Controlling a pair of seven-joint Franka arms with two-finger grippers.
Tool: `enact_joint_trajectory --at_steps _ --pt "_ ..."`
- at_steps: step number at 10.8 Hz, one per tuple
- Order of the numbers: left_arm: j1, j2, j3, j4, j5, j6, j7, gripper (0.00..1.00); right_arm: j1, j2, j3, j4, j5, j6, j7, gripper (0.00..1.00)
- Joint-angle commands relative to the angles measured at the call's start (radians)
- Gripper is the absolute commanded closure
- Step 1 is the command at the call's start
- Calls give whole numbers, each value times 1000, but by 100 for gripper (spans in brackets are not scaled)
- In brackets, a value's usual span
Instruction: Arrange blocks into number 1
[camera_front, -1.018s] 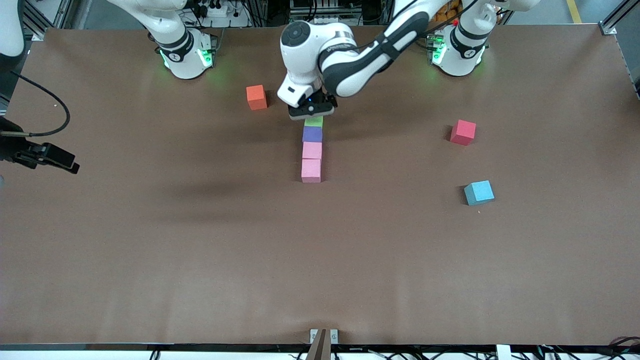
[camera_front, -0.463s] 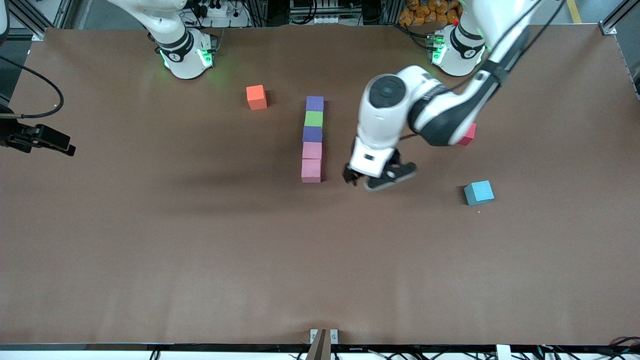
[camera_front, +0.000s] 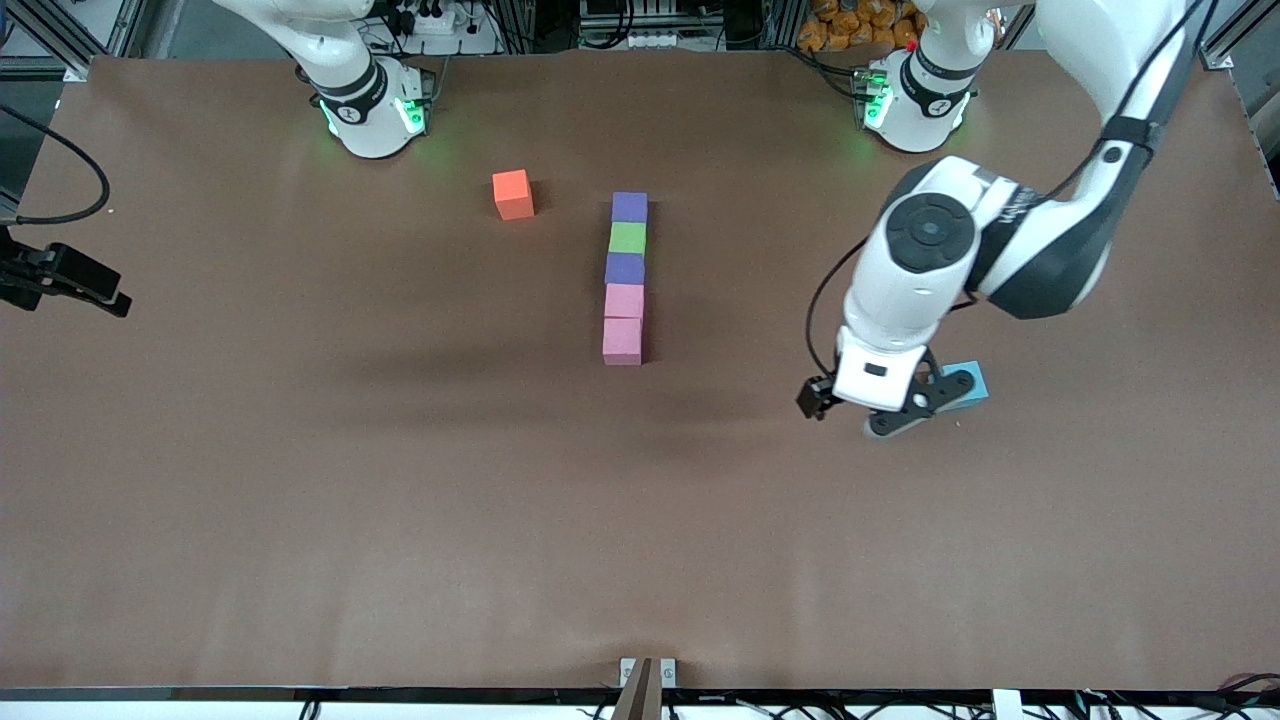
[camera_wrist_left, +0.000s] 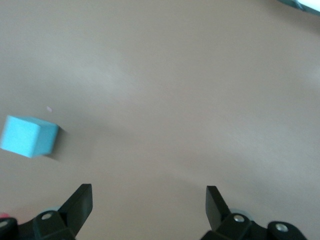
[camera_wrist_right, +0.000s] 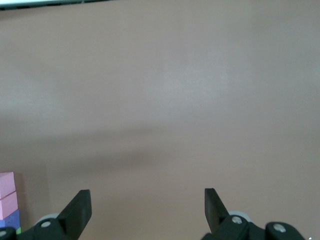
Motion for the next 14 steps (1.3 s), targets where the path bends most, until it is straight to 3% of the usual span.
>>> enact_joint_trajectory --at_steps 1,5,7,10,14 --pt "42 -19 -8 24 -20 -74 100 0 98 -57 -115 -72 10 31 -15 0" --pt "126 -59 0 18 -52 -168 316 0 93 -43 -117 -63 18 24 -15 0" --pt "78 -114 130 9 -154 -194 426 0 93 -42 -117 -63 18 24 -15 0" --pt "-140 -249 467 -82 -352 -196 640 0 92 -42 -118 -64 18 19 -15 0" --pt "-248 -425 621 -246 -428 -196 775 0 86 -37 -118 -64 15 21 -15 0"
